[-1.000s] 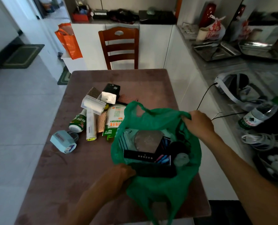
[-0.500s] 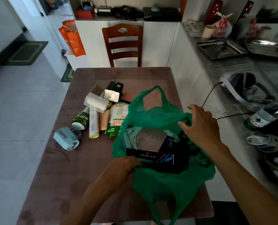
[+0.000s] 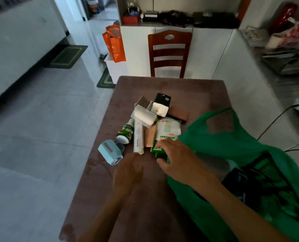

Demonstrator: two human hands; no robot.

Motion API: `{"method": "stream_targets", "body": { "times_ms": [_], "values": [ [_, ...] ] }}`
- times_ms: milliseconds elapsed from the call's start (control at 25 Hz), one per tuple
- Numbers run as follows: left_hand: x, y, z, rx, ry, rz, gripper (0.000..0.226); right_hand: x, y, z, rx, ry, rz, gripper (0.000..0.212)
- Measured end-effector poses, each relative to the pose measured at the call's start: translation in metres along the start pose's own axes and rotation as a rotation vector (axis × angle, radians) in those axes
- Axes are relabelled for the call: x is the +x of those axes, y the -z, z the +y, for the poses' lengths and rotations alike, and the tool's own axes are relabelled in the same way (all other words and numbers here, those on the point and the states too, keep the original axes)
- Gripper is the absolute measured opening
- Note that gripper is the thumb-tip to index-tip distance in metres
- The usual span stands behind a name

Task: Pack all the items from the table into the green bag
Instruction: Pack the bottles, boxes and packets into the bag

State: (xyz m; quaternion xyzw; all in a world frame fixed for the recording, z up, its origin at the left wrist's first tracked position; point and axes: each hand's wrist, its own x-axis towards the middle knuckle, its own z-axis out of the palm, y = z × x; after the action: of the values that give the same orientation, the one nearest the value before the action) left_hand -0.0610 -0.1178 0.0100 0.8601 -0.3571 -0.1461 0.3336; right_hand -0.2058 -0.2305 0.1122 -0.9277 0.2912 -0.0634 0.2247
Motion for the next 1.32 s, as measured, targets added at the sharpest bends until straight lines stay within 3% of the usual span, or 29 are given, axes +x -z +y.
{"method": "stream_targets", "body": {
  "times_ms": [80, 200, 240, 320, 440, 600, 680, 760, 840, 920, 1000, 1080, 1120, 1200, 1240, 1320],
  "values": [
    [0.035, 0.007, -0.044, -0.012, 0.24, 0.048, 0.048, 0.032, -0.034, -0.016, 0.046, -0.074, -0.085, 0.038],
    [0.081, 0.011, -0.111, 0.126, 0.427, 0.053, 0.086, 0.067, -0.078, -0.033, 0.111, -0.17, -0.172, 0.035],
    [0.095, 0.01, -0.131, 0.078, 0.48, -0.002, 0.095, 0.075, -0.091, -0.037, 0.129, -0.197, -0.193, 0.035],
    [0.12, 0.001, -0.157, -0.235, 0.544, -0.106, 0.109, 0.084, -0.111, -0.039, 0.152, -0.252, -0.199, 0.036],
    [0.138, -0.005, -0.179, -0.44, 0.592, -0.118, 0.111, 0.075, -0.125, -0.037, 0.202, -0.329, -0.204, 0.036],
    [0.12, 0.016, -0.192, -0.552, 0.682, 0.082, 0.101, 0.039, -0.098, -0.044, 0.287, -0.364, -0.169, 0.029],
    [0.088, 0.034, -0.176, -0.641, 0.592, 0.155, 0.078, 0.01, -0.068, -0.042, 0.322, -0.4, -0.086, 0.025],
    [0.06, 0.047, -0.129, -0.674, 0.469, 0.153, 0.06, -0.019, -0.025, -0.033, 0.417, -0.443, 0.106, 0.019],
    [0.038, 0.044, -0.074, -0.718, 0.288, 0.049, 0.063, -0.044, 0.019, -0.008, 0.342, -0.459, 0.326, 0.021],
    [0.025, 0.036, -0.015, -0.739, 0.133, -0.103, 0.082, -0.06, 0.06, 0.038, 0.107, -0.519, 0.448, 0.038],
    [0.016, 0.013, 0.032, -0.761, 0.03, -0.266, 0.097, -0.065, 0.093, 0.097, -0.241, -0.638, 0.385, 0.073],
    [0.009, -0.012, 0.07, -0.721, -0.003, -0.431, 0.101, -0.06, 0.101, 0.148, -0.327, -0.781, 0.146, 0.099],
    [0.006, -0.026, 0.09, -0.668, 0.002, -0.52, 0.1, -0.059, 0.1, 0.167, -0.266, -0.829, 0.06, 0.095],
    [0.003, -0.055, 0.125, -0.546, 0.008, -0.68, 0.096, -0.057, 0.097, 0.192, -0.111, -0.822, 0.034, 0.051],
    [0.003, -0.07, 0.14, -0.501, 0.007, -0.737, 0.093, -0.056, 0.098, 0.201, -0.054, -0.791, 0.121, 0.026],
    [0.006, -0.099, 0.167, -0.433, -0.002, -0.787, 0.087, -0.05, 0.111, 0.21, 0.011, -0.76, 0.362, 0.012]
  ]
}}
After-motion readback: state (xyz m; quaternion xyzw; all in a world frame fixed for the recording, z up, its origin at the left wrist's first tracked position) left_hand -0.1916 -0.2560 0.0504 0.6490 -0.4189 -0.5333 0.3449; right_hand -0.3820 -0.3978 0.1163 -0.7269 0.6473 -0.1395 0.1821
